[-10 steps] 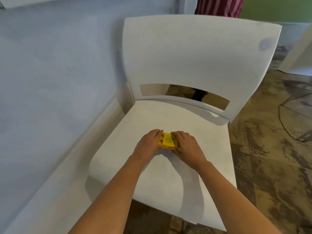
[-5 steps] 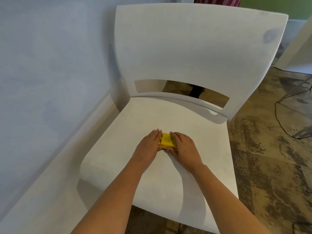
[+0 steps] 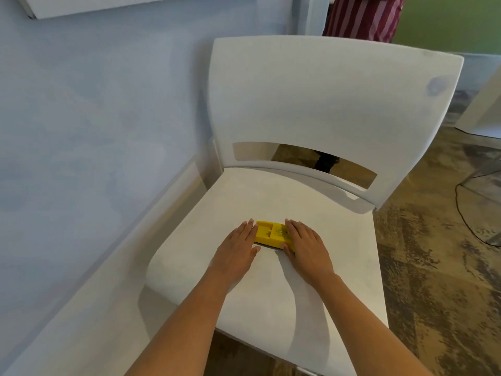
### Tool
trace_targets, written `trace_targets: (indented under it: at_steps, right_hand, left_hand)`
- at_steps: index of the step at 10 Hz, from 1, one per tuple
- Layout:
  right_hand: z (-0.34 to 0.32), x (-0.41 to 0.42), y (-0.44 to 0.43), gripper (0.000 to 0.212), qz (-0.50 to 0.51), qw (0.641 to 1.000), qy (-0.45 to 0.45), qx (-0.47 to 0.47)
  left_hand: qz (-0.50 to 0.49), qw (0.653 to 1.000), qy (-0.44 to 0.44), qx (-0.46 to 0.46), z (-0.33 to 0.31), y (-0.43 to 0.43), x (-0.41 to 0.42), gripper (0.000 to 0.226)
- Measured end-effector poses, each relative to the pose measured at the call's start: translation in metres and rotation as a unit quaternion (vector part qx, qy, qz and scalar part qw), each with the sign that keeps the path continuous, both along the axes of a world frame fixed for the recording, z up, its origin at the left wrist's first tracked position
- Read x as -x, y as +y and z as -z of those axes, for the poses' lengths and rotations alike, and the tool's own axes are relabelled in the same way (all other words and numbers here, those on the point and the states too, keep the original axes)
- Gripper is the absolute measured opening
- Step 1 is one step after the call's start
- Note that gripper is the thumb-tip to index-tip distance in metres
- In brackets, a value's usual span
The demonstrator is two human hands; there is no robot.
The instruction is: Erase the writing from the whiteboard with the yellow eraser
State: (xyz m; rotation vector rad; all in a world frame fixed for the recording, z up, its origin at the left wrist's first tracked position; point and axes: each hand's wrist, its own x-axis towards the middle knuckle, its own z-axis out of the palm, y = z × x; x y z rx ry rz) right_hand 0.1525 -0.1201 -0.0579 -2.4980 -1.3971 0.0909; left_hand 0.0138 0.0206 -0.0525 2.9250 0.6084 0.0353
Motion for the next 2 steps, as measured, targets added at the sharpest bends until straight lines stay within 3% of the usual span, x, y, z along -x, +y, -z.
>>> trace_targets:
  at_steps: [2]
  right_hand:
    - [-0.025, 0.020, 0.000, 0.044, -0.008, 0.996, 0.005, -0.089]
  left_hand:
    - [-0.078, 0.993, -0.054, -0.068, -0.039, 0.018, 0.040, 0.055]
